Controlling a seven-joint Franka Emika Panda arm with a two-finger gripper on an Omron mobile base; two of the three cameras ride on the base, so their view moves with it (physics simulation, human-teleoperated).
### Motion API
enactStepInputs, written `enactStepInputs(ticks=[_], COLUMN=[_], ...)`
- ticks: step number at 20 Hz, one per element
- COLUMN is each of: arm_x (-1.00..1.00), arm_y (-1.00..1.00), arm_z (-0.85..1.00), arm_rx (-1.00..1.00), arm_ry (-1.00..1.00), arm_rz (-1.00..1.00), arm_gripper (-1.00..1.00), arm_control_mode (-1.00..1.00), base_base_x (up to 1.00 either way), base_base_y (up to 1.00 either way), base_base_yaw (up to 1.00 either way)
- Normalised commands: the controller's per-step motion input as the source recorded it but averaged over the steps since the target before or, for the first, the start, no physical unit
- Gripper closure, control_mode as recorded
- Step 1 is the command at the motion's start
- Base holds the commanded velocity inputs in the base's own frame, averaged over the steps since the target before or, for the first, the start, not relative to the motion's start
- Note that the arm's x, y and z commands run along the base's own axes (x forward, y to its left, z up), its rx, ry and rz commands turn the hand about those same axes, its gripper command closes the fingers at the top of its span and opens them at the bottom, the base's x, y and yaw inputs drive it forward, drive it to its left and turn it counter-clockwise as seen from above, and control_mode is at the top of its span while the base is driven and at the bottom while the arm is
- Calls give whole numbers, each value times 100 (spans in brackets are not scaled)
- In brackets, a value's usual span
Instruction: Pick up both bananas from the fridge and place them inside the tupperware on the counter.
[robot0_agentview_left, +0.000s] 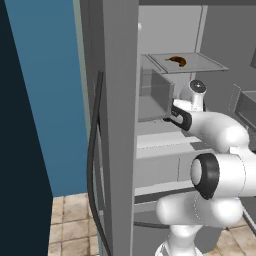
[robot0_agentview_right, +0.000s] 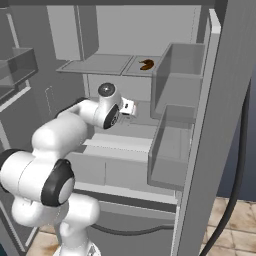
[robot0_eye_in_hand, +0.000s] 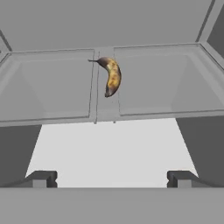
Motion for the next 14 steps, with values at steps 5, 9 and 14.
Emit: enactStepInputs(ticks=[5,9,14], arm_x=[28,26,27], arm_y=[0,0,0], arm_z=[-8,-6,-10], arm_rx=[0,0,0], arm_ry=[0,0,0], arm_rz=[0,0,0], arm_gripper=[-100,-100,-100], arm_control_mode=[-100,-100,-100], base_base_x=[0,0,0], base_base_y=[0,0,0], base_base_yaw=[0,0,0])
